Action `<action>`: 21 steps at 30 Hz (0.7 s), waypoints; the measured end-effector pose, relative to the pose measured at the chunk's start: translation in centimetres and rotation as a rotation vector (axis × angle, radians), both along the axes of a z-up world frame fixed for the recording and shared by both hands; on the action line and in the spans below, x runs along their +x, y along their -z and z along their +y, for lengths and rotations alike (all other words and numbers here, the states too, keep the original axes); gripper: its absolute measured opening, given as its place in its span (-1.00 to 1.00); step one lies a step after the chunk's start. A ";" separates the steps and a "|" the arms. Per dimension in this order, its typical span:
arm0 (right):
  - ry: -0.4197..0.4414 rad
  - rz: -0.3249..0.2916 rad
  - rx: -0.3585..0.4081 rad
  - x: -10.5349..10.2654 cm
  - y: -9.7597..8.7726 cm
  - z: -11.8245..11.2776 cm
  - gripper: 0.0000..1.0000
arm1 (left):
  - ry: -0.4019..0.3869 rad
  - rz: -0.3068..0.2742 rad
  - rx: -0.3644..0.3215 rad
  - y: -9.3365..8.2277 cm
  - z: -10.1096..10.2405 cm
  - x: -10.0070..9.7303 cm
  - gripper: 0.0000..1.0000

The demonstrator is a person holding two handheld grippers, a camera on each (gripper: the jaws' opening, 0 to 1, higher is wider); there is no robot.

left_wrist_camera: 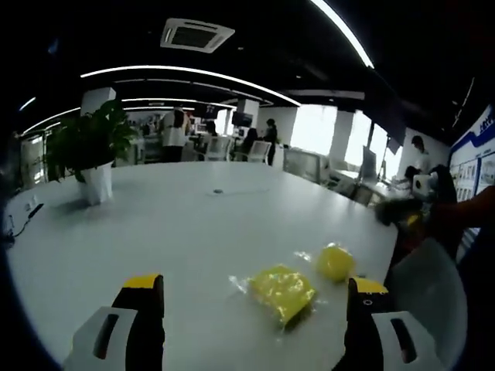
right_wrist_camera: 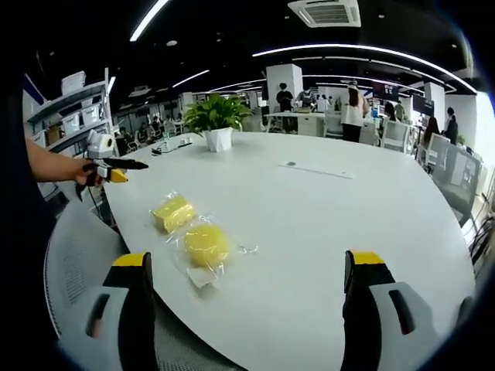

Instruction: Compare the silicone blocks by pressing each to a similar depth, holding the contact briefly, and releasing to observe deformation and rebound differences across the visible hardness samples.

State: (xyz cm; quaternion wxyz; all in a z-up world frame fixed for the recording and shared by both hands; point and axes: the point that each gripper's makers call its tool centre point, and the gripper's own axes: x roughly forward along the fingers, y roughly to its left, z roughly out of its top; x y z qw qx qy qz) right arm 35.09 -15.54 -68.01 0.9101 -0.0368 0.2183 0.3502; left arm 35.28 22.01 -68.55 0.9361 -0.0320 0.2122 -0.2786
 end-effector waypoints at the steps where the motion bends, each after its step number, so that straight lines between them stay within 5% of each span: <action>1: 0.004 -0.003 -0.001 0.0 0.0 -0.1 0.93 | -0.004 -0.002 -0.007 0.0 0.1 -0.1 1.00; 21: 0.000 -0.029 -0.007 -1.1 1.0 -0.2 0.93 | 0.015 -0.037 0.022 -0.3 -0.4 -1.9 1.00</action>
